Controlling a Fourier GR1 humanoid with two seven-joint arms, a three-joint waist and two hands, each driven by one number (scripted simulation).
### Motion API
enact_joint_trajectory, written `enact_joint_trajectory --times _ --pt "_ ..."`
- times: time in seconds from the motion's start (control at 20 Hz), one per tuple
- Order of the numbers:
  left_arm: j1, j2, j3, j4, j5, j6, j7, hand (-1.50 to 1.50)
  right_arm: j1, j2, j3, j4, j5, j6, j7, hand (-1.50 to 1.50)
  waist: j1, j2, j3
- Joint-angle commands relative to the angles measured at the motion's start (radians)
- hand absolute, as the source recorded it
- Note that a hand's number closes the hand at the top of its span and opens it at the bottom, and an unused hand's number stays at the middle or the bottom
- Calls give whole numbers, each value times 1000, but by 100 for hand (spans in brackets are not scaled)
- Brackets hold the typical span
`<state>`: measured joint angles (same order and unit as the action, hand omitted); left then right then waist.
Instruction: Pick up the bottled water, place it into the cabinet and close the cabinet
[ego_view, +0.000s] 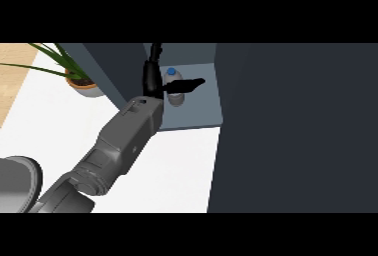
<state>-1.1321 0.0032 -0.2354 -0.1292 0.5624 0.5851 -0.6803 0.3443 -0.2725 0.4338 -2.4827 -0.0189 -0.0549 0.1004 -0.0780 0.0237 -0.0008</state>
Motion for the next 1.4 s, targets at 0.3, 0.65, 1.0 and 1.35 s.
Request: enact_joint_trajectory --times 0.3,0.65,1.0,1.35 --pt "-18 -3 30 -49 13 -232 -43 -150 13 3 -15 -72 -54 11 51 -150 15 -5 -1" --pt "6 -3 -1 -168 56 -359 7 -150 41 2 -43 -75 -44 23 35 -150 36 -20 1" --pt "186 -3 -163 -479 177 -269 78 -150 69 -4 -73 -43 -42 47 -16 -150 54 -33 2" --pt "437 53 -196 -746 102 -304 144 150 113 -17 -9 -156 35 17 59 -150 97 -45 1"
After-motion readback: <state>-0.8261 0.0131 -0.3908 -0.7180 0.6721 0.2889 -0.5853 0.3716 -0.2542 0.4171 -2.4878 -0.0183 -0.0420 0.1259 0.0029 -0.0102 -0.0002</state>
